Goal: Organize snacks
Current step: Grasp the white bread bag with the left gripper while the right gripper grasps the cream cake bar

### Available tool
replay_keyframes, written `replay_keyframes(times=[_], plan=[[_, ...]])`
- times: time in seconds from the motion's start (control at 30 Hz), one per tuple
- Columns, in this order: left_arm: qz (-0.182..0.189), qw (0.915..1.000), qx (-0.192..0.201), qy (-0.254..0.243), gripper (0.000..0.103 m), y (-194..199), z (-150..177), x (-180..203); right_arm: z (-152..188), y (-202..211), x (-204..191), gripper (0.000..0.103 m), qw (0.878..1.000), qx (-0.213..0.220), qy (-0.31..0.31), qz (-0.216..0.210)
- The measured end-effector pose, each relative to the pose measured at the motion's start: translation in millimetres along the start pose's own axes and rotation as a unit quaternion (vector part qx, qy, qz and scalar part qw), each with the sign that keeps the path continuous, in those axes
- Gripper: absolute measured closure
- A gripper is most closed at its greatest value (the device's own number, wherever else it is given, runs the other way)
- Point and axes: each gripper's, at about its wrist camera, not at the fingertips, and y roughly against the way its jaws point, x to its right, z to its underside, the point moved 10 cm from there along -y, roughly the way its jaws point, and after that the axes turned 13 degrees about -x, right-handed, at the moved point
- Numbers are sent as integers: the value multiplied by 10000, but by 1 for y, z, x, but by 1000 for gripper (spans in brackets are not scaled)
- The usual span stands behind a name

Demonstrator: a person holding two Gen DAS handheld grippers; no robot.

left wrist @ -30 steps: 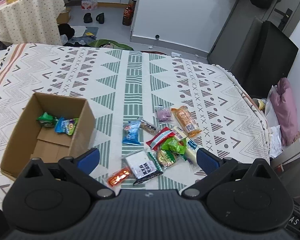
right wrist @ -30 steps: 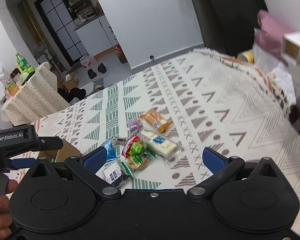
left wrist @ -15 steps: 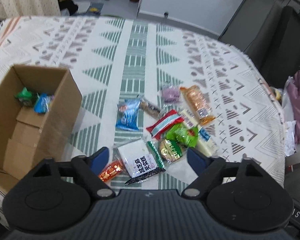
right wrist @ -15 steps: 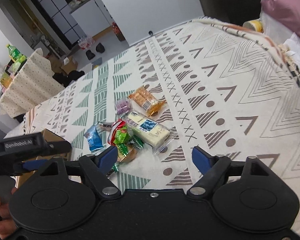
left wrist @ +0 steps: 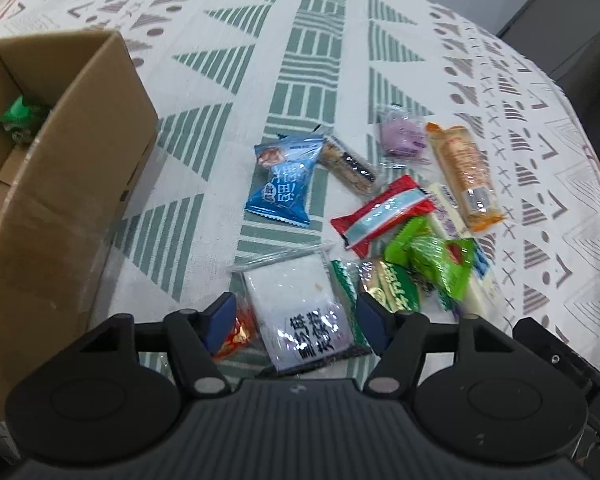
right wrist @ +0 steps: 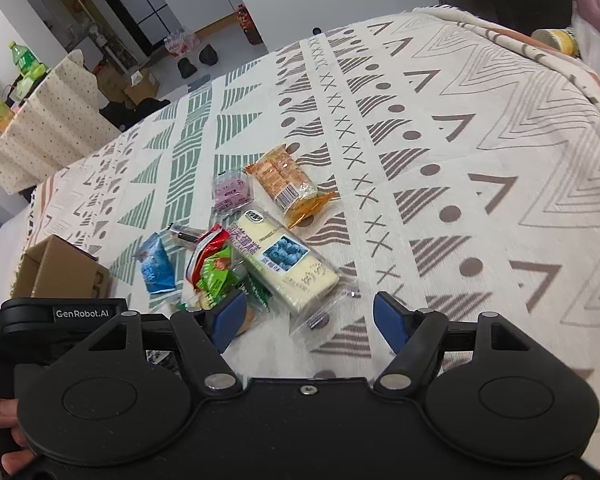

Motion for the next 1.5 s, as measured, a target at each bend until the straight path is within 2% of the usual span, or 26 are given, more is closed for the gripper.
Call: replay_keyframes(times=[0.23, 0.47, 0.73, 0.8, 0.83, 0.93, 1.03, 1.27, 1.5], plan=[[-23, 9995, -248, 186, 42, -23, -2, -7, -15, -26, -8, 33, 9990, -134, 405, 149], [-181, 9997, -183, 37, 51, -23, -8, -7, -21, -56, -20, 32, 9961, -318, 762, 321], [-128, 9999, -34, 11, 53, -14, -18, -15, -21, -77, -25, 32, 9902, -461, 1180, 591], [-128, 9999, 38, -50, 53, -7, -19, -16, -21, -78, -29, 38, 9873, -528, 1324, 699], [-110, 9999, 74, -67, 53, -4, -20, -16, -20, -78, -30, 46, 9872, -568, 1321, 688], [-18, 9998, 175, -79, 54, 6, -22, -16, -16, -73, -31, 61, 9872, -705, 1278, 639], [40, 9996, 259, -110, 54, 16, -20, -15, -9, -64, -27, 66, 9890, -776, 1104, 612], [177, 9985, 472, -220, 54, 43, -15, -17, 7, -33, -18, 69, 9963, -568, 495, 406], [357, 9959, 758, -353, 54, 75, -6, -19, 9, 3, -29, 70, 9983, -205, 411, 366]])
